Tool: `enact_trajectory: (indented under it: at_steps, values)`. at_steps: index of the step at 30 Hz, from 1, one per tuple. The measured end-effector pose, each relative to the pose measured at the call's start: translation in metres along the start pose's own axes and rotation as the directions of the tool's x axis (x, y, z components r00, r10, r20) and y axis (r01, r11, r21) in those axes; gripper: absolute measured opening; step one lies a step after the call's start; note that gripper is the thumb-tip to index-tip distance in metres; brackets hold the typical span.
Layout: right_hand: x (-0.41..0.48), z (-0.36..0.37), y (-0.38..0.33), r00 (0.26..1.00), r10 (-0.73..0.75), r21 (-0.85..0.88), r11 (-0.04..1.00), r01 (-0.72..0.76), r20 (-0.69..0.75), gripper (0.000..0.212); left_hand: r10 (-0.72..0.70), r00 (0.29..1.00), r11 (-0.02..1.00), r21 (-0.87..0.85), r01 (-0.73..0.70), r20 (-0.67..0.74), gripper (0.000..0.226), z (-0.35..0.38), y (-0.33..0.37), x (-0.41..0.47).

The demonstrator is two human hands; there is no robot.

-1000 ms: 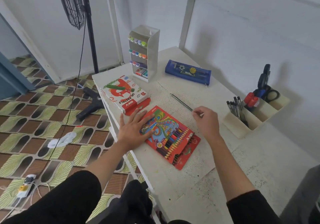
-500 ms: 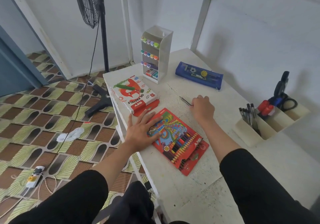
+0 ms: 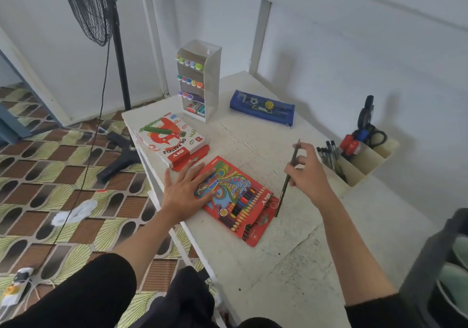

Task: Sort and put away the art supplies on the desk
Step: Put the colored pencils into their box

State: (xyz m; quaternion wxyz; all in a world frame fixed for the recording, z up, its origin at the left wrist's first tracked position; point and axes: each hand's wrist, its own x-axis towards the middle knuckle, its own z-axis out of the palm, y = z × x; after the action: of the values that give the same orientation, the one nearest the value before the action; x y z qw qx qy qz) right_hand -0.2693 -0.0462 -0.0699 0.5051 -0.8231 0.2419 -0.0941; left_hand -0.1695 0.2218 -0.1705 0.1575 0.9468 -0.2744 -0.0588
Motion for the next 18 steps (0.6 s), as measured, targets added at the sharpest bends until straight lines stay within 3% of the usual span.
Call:
enact_trajectory:
  at_steps: [4, 7, 12, 18]
  values:
    - [-0.031, -0.008, 0.019, 0.986, 0.097, 0.218, 0.974, -0.066, -0.133, 0.036, 0.001, 1.000, 1.000, 0.031, -0.002, 0.011, 0.090, 0.001, -0.001, 0.001]
    - [-0.047, -0.006, 0.028, 0.956, 0.133, 0.387, 0.922, -0.022, -0.261, 0.014, 0.004, 1.000, 1.000, 0.028, -0.005, 0.014, 0.085, 0.001, -0.001, 0.001]
    - [-0.059, 0.004, 0.044, 0.866, 0.217, 0.461, 0.887, 0.017, -0.450, 0.009, 0.009, 1.000, 1.000, 0.020, -0.009, 0.019, 0.081, -0.001, 0.000, 0.000]
    - [-0.063, 0.010, 0.058, 0.796, 0.343, 0.598, 0.801, 0.029, -0.498, 0.005, 0.004, 1.000, 1.000, 0.016, -0.005, 0.022, 0.081, 0.000, -0.001, 0.000]
